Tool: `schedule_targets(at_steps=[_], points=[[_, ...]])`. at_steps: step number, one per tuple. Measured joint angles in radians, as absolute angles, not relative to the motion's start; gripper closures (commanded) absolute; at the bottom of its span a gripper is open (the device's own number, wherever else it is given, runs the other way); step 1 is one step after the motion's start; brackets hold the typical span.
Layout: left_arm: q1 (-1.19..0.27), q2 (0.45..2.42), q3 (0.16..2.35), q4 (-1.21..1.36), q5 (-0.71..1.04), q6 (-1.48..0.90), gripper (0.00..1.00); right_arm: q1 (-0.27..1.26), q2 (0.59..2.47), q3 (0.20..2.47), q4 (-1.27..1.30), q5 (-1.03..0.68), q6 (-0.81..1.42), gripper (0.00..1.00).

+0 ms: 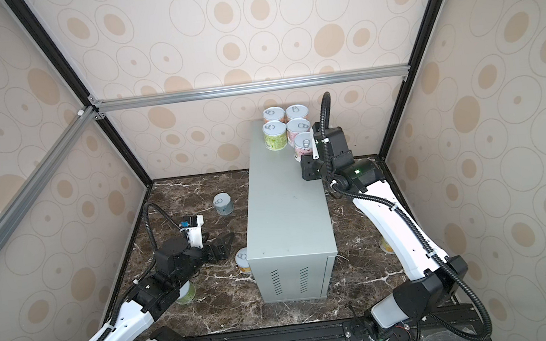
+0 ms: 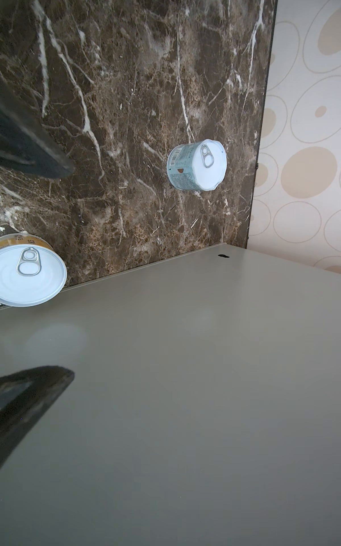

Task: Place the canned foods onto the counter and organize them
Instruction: 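Lower the pink-labelled can in front of the green and pink cans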

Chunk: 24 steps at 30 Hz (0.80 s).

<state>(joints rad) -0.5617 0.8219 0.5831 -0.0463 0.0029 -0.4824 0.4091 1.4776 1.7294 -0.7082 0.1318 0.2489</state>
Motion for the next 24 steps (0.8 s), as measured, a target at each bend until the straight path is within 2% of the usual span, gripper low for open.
schedule_targets(at_steps=[4, 7, 24], points=[[-0.561, 0.822, 0.58, -0.046, 0.003, -0.483, 0.01, 0.407, 1.488, 1.739, -0.707, 0.118, 0.237, 0.35], [-0.562, 0.822, 0.58, -0.045, 0.003, -0.482, 0.01, 0.406, 1.5, 1.752, -0.71, 0.106, 0.23, 0.3], [-0.561, 0.822, 0.58, -0.045, 0.002, -0.483, 0.01, 0.406, 1.532, 1.813, -0.761, 0.115, 0.214, 0.34]])
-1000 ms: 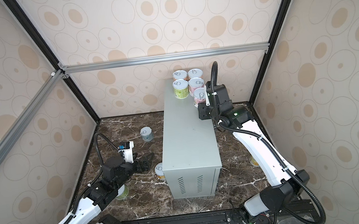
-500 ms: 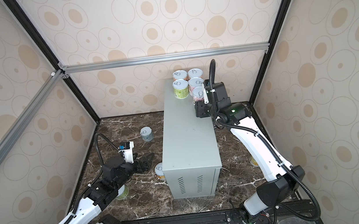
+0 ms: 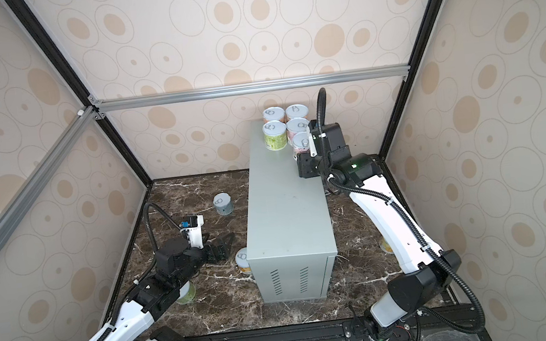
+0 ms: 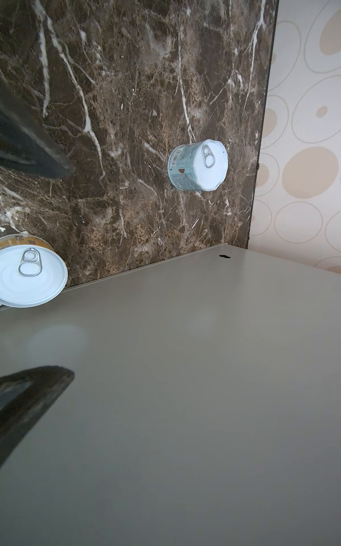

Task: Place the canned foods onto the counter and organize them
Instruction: 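Lower the pink-labelled can in front of the green and pink cans, then open the right gripper and withdraw it from the placed can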

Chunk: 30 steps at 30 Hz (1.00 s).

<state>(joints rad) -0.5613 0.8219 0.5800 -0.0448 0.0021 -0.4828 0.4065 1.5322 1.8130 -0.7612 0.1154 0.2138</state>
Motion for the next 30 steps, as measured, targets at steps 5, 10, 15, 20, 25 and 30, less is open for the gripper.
schedule_targets(at_steps=[5, 10, 15, 20, 25, 30], points=[[-0.562, 0.822, 0.58, -0.045, 0.002, -0.483, 0.01, 0.407, 1.55, 1.848, -0.78, 0.105, 0.206, 0.26], [-0.562, 0.822, 0.58, -0.045, 0.002, -0.483, 0.01, 0.414, 1.552, 1.864, -0.778, 0.083, 0.2, 0.24], [-0.561, 0.822, 0.58, -0.045, 0.002, -0.483, 0.01, 0.424, 1.553, 1.871, -0.778, 0.067, 0.196, 0.24], [-0.562, 0.822, 0.58, -0.045, 0.002, -0.483, 0.01, 0.424, 1.553, 1.876, -0.778, 0.065, 0.194, 0.27], [-0.562, 0.822, 0.58, -0.045, 0.002, -0.483, 0.01, 0.424, 1.556, 1.876, -0.778, 0.088, 0.2, 0.29], [-0.562, 0.822, 0.58, -0.045, 0.002, -0.483, 0.01, 0.424, 1.568, 1.876, -0.776, 0.11, 0.216, 0.33]])
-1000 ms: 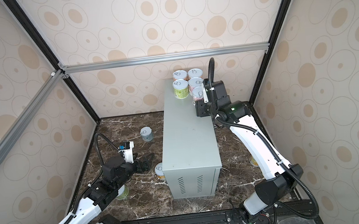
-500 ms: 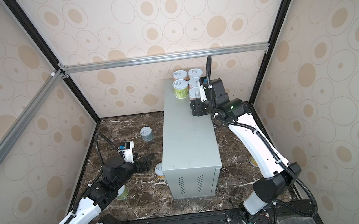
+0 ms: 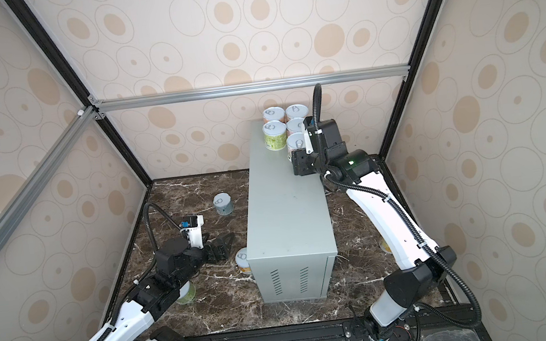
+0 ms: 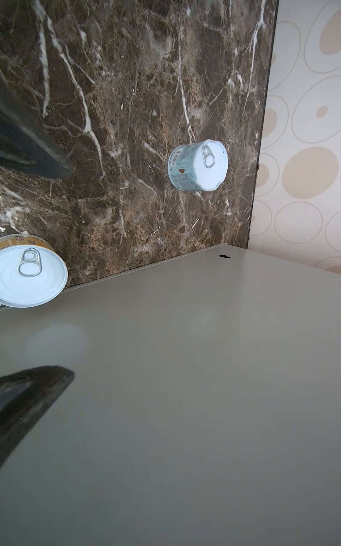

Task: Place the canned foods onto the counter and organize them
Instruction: 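Open the right gripper and withdraw it from the placed can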

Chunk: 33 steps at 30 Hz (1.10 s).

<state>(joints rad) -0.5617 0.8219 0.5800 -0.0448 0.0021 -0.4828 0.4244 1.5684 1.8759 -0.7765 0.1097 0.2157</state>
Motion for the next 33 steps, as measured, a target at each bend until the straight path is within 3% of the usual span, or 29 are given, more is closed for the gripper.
schedule_targets(at_steps=[13, 19, 33], points=[[-0.561, 0.822, 0.58, -0.045, 0.002, -0.483, 0.01, 0.424, 1.587, 1.891, -0.775, 0.132, 0.223, 0.38], [-0.562, 0.822, 0.58, -0.045, -0.001, -0.482, 0.01, 0.421, 1.587, 1.891, -0.772, 0.131, 0.226, 0.27], [-0.562, 0.796, 0.654, -0.153, -0.065, -0.481, 0.01, 0.419, 1.455, 1.839, -0.772, 0.124, 0.227, 0.15]])
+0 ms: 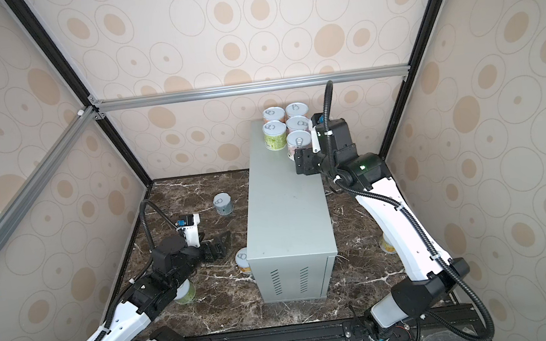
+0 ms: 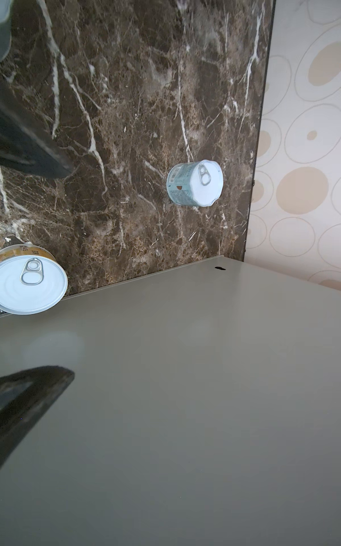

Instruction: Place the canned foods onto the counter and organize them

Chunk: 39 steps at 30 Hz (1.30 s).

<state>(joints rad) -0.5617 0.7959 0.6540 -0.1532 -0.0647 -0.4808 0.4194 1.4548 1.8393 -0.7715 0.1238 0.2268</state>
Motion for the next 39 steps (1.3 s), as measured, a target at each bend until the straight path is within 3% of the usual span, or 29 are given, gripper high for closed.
schedule_targets(at_steps=[9, 25, 39], points=[[-0.561, 0.776, 0.804, -0.313, -0.175, -0.476, 0.01, 0.377, 1.261, 1.697, -0.77, 0.123, 0.256, 0.14], [-0.55, 0.867, 0.937, -0.547, -0.304, -0.508, 0.01, 0.166, 0.906, 1.16, -0.668, 0.107, 0.416, 0.13], [-0.423, 0.947, 0.875, -0.66, -0.348, -0.73, 0.01, 0.083, 0.922, 0.822, -0.485, -0.025, 0.516, 0.12]])
